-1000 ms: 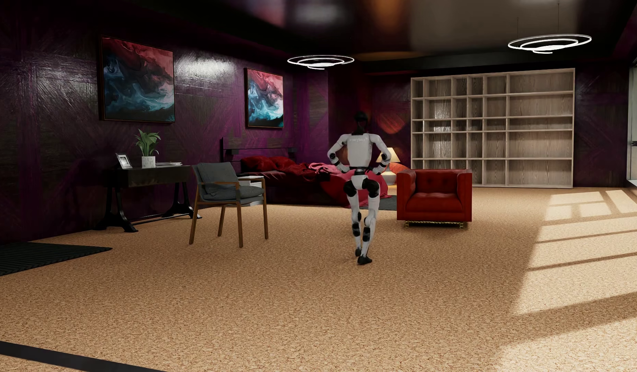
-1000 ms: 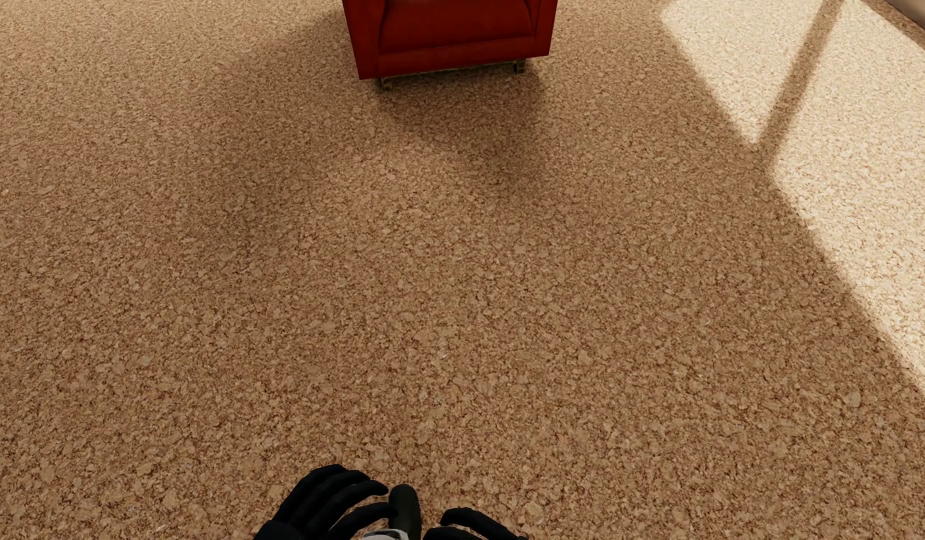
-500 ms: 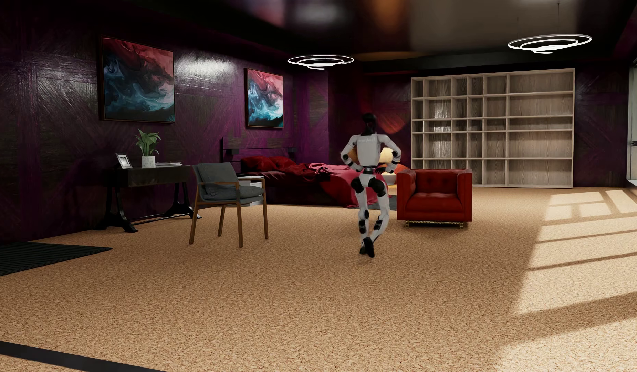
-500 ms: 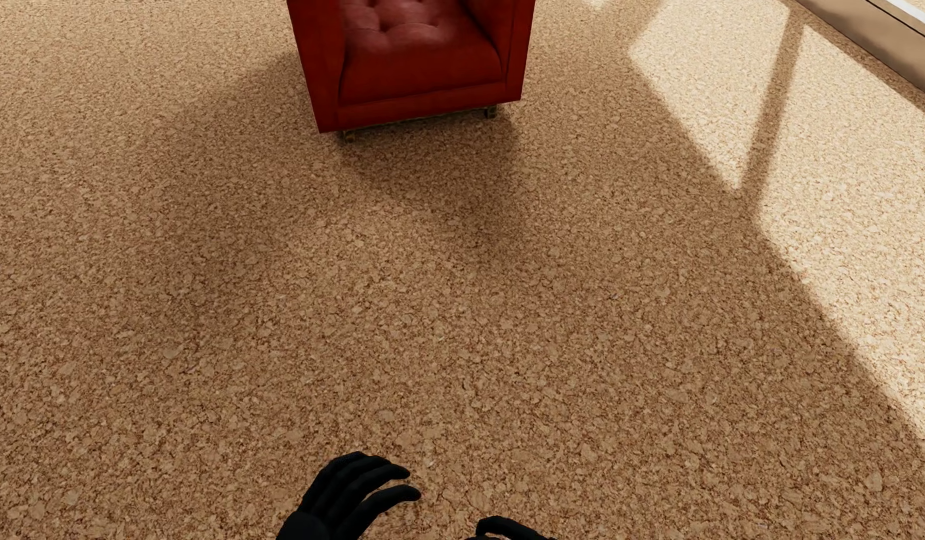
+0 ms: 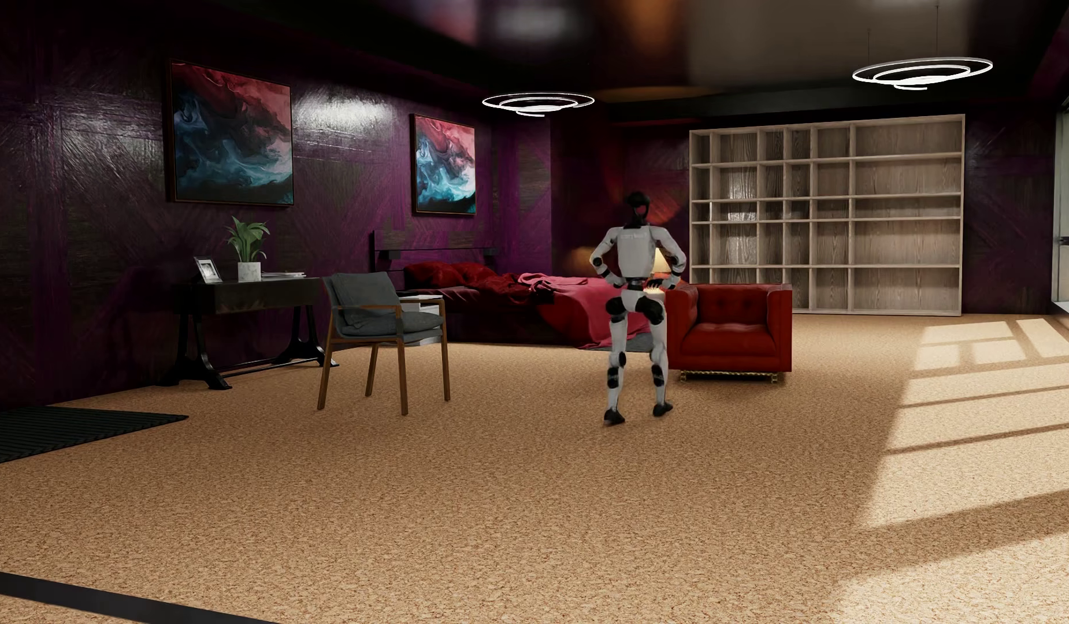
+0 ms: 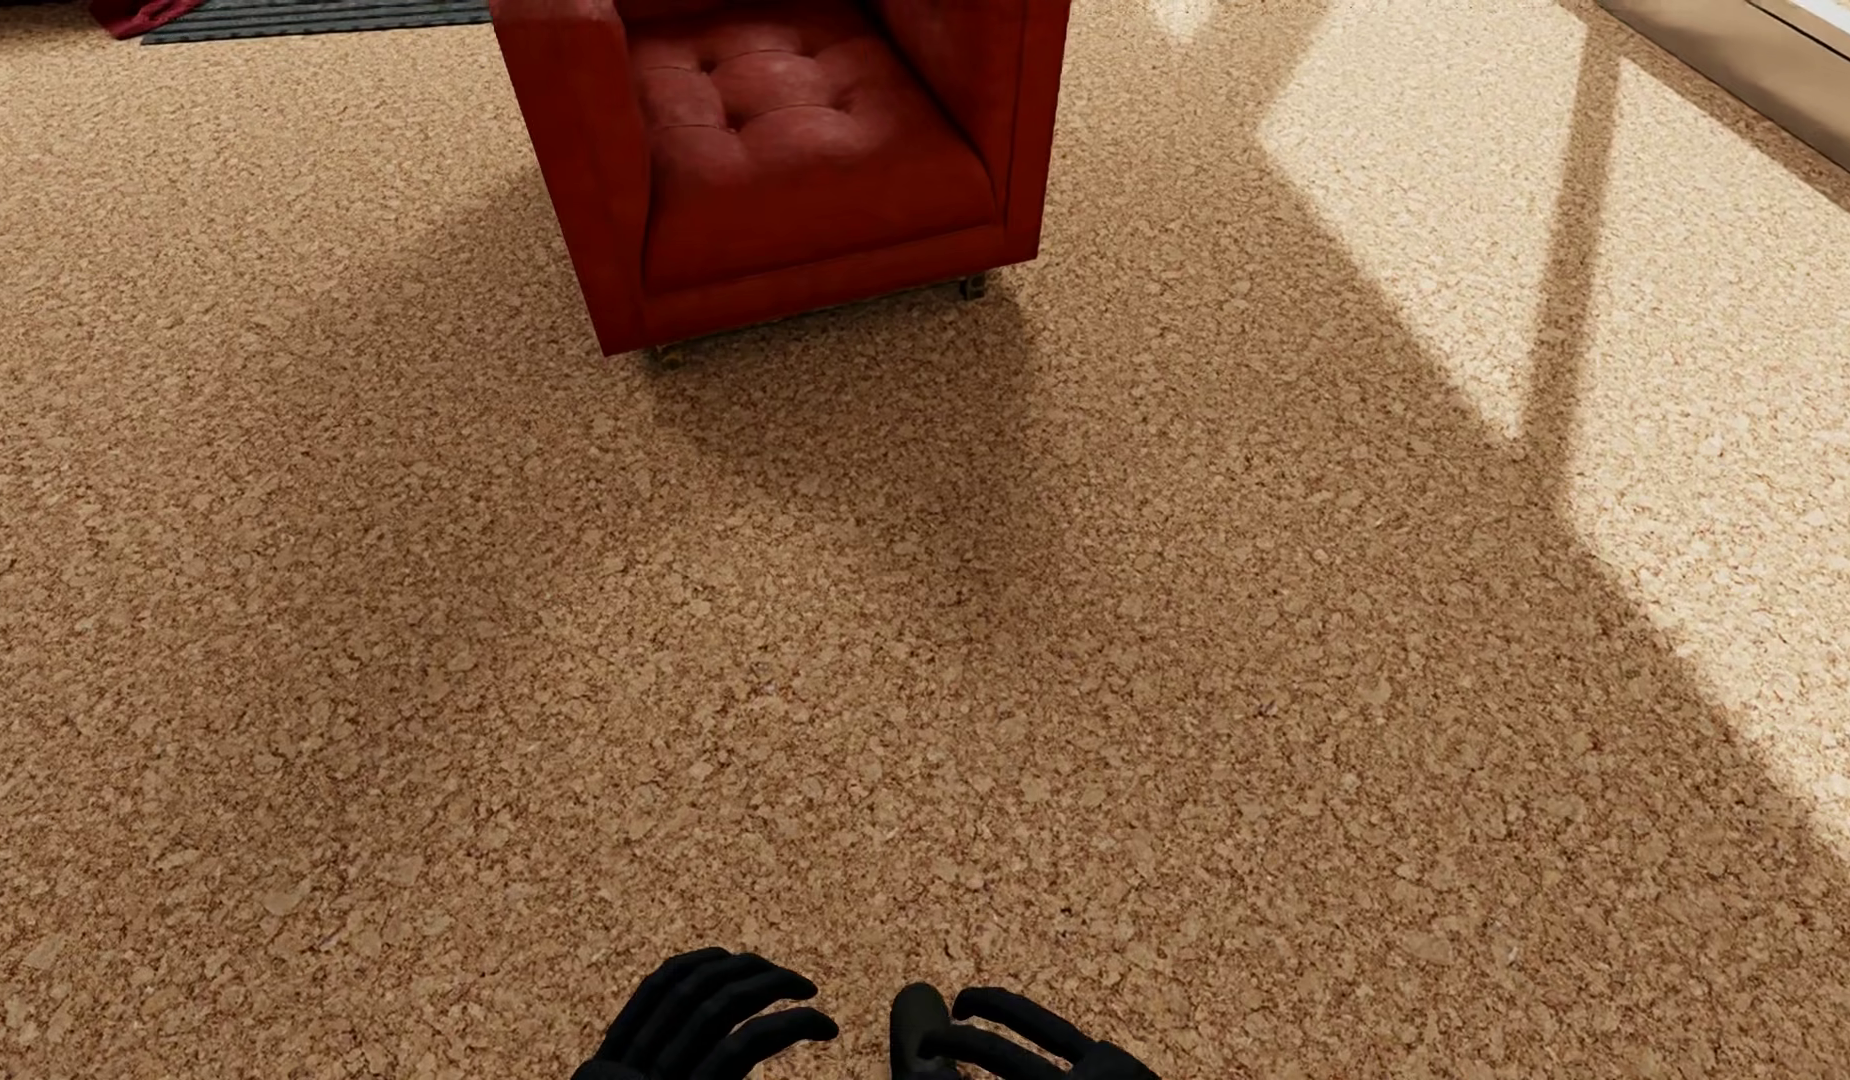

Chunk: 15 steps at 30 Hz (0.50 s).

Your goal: Walk to the armchair

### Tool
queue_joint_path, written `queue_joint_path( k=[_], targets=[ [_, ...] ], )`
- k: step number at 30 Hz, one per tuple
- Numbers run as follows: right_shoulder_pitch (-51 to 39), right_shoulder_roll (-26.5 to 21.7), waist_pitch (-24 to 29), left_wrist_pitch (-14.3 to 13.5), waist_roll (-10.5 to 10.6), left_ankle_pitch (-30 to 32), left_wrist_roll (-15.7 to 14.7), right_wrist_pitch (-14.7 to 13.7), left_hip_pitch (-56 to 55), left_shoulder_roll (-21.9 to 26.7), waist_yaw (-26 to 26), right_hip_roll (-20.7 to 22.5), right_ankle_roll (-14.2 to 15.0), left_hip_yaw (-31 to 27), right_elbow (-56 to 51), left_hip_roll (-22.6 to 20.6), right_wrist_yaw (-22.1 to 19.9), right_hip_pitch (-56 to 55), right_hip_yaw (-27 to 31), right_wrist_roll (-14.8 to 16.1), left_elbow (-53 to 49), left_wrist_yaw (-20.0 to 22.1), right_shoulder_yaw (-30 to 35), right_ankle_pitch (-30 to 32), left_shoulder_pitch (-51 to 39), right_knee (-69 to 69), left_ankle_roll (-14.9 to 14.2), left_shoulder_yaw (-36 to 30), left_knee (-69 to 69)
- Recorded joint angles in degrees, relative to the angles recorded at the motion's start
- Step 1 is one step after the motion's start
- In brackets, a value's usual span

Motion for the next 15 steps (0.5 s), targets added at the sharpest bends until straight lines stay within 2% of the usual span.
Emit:
queue_joint_path(
  k=[1, 3, 4, 7, 9, 10, 11, 12, 13, 15],
  targets=[
    [-0.21, 0.67, -0.22, 0.01, 0.69, 1.26, -0.52, -0.63, 1.21, -0.55, -0.06, 0.03, -0.49, -0.67, -0.12, 0.69, -1.35, 1.31, -1.17, -1.38, 0.62, 0.05, -1.0, 2.01, 0.43, 0.75, -0.76, 0.88, 0.74],
    [-0.93, 2.86, -0.66, -0.13, 2.6, 6.75, -0.72, -1.85, 1.95, -1.83, -0.51, 1.03, -1.91, -2.2, -1.9, 3.0, -2.22, 4.08, -3.17, -3.18, 2.24, 0.05, -2.96, -0.49, 2.01, 1.98, -3.15, 3.29, 4.47],
    [-0.9, 3.18, -0.84, -0.38, 3.53, 11.47, -0.23, -2.16, 1.21, -1.54, -0.77, 1.52, -2.72, -3.25, -1.84, 4.29, -2.23, 5.57, -4.28, -3.53, 2.91, 0.05, -3.27, -2.27, 2.56, 2.51, -5.32, 3.7, 8.02],
    [-0.24, 3.62, -0.43, -0.9, 5.71, 25.57, 2.62, -2.26, -8.02, 3.71, -1.31, 2.59, -3.88, -7.51, 0.57, 7.81, -1.97, 8.19, -8.55, -3.52, 3.19, 0.0, -2.29, -8.51, 0.65, 6.8, -16.71, 0.97, 30.15],
    [-0.3, 4.95, 0.26, -0.86, 7.2, 36.64, 2.95, -2.76, -17.15, 5.62, -1.99, 3.24, -4.17, -3.68, -0.04, 14.06, -2.2, 10.13, -11.93, -1.84, 2.9, 0.03, -1.35, -12.25, -1.17, 8.74, -16.98, -0.73, 45.95],
    [-0.72, 5.45, 0.53, -0.78, 8.0, 34.5, 2.34, -2.98, -21.36, 5.58, -1.85, 3.93, -4.25, -5.19, -0.91, 15.76, -2.22, 11.49, -13.02, -1.16, 2.61, 0.04, -0.9, -13.68, -1.53, 9.01, -17.06, -0.84, 51.14],
    [-1.41, 5.64, 0.72, -0.56, 8.69, 27.22, 2.25, -3.09, -25.07, 5.47, -1.51, 4.62, -4.28, -6.92, -1.36, 17.49, -2.22, 12.8, -13.69, -0.68, 1.98, 0.04, -0.14, -15.17, -1.44, 9.51, -17.4, -0.44, 53.83],
    [-0.72, 5.51, 0.88, -0.38, 9.26, 20.28, 1.98, -2.76, -28.4, 6.11, -1.06, 5.29, -4.25, -6.99, -1.79, 19.8, -2.23, 13.94, -14.08, -1.25, 1.71, 0.05, 0.69, -16.87, -2.2, 10.47, -15.06, -0.27, 54.46],
    [-0.61, 5.13, 0.96, -0.03, 9.65, 14.97, 2.71, -2.62, -31.07, 6.36, -0.46, 5.69, -4.19, -6.44, -1.27, 21.24, -2.23, 15.35, -13.95, -1.08, 1.09, 0.05, 1.82, -18.37, -2.22, 10.95, -11.48, 0.04, 52.56],
    [-0.79, 4.41, 1.1, 0.4, 9.84, 6.79, 4.47, -2.15, -35.16, 6.38, 0.92, 6.12, -3.98, -5.65, 0.43, 21.84, -2.22, 17.97, -13.17, 0.46, -0.23, 0.04, 4.19, -20.86, -1.52, 11.4, -7.24, 0.96, 42.96]
  ],
)
